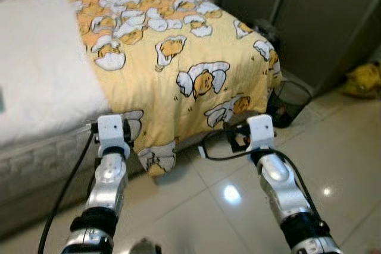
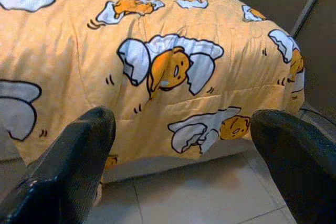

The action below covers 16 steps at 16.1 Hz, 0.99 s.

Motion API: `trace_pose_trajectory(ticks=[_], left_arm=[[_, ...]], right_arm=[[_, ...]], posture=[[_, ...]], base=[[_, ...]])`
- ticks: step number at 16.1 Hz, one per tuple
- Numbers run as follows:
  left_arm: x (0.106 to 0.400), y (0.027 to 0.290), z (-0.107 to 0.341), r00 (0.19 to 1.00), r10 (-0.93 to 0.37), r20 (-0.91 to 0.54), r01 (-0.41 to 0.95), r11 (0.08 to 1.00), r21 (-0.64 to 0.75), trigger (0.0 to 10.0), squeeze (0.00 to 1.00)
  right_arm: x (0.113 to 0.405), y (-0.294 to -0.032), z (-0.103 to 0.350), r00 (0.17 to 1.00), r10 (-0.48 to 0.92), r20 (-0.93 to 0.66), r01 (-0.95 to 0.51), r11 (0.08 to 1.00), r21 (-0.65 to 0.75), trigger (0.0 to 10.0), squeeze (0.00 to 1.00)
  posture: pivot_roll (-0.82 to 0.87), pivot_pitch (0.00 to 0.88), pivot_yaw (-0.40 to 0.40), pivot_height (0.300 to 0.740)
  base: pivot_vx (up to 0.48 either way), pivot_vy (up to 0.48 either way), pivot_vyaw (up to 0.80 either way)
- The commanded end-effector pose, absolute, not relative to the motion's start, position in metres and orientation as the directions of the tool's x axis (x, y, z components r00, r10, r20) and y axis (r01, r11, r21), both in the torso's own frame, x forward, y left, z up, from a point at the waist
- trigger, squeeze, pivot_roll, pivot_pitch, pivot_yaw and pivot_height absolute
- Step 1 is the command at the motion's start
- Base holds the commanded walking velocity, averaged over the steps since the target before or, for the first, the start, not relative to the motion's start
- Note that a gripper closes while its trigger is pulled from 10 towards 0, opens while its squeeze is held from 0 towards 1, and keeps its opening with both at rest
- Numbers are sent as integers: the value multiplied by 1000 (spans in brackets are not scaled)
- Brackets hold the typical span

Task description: Clean up the room

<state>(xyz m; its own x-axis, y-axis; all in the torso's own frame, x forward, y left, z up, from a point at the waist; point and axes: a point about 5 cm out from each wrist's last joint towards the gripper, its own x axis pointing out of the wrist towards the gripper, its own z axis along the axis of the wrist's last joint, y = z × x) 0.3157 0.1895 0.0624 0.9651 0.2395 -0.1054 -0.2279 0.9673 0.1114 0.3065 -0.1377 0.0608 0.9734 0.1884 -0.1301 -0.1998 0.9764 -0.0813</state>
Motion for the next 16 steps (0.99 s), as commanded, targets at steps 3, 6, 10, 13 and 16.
trace_pose_trajectory(ticks=[3,6,10,13,16], left_arm=[[320,184,69,977,198,-79,-184,970,160,10000,0],[319,191,66,967,231,-111,-212,964,159,10000,0],[320,193,66,965,238,-114,-214,958,189,10000,0],[321,193,71,963,257,-85,-240,956,171,10000,0],[330,192,87,967,256,-7,-253,959,128,10000,0]], right_arm=[[312,-133,61,970,201,-135,-212,975,-71,10000,0],[312,-129,56,967,205,-148,-218,973,-74,10000,0],[314,-127,55,967,203,-154,-219,971,-97,10000,0],[315,-126,55,969,196,-147,-210,974,-84,10000,0],[319,-131,61,980,168,-110,-175,983,-55,10000,0]], posture=[[60,0,-35,740],[67,0,-31,740],[80,0,-37,740],[82,0,-38,740],[89,0,-48,740]], base=[[0,-320,548],[0,0,538],[0,-179,167],[82,-423,644],[296,-375,631]])
